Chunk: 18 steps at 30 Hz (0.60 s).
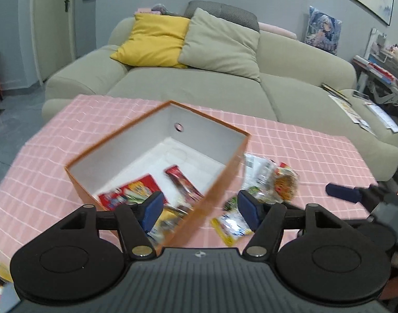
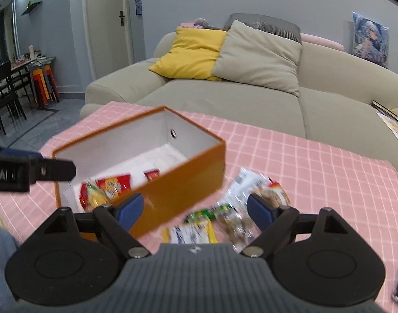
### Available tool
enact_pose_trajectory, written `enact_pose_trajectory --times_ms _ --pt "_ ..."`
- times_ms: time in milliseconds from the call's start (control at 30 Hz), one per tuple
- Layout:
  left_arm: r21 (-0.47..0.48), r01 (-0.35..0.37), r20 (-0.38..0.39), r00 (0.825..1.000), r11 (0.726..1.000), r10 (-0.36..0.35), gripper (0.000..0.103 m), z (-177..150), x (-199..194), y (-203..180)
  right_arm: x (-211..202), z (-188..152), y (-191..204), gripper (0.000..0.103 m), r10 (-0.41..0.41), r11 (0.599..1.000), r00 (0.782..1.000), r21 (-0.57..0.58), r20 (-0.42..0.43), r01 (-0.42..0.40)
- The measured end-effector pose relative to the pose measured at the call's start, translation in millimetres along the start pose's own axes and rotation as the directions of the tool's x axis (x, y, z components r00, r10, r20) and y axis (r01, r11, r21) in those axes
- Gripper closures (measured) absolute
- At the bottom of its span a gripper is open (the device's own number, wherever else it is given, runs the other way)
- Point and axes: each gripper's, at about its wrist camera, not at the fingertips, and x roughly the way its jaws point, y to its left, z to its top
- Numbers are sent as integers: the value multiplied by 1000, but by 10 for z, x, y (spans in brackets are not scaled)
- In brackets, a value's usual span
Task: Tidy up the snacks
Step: 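Lift both grippers out of the box and move toward the loose snacks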
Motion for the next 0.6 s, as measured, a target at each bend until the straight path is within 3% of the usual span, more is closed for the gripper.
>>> enact_pose_trajectory --times_ms 133,300,600 --pt "-41 46 -13 999 998 -47 29 -142 64 -104 -26 -284 -105 19 -47 999 999 -3 -16 47" --pt "-23 65 -33 997 998 -66 29 -306 202 -281 -17 -586 -277 19 -87 996 995 5 -52 87" --pt "5 98 -79 992 995 -97 29 -496 504 -496 129 -849 -401 19 -119 993 988 -37 -99 116"
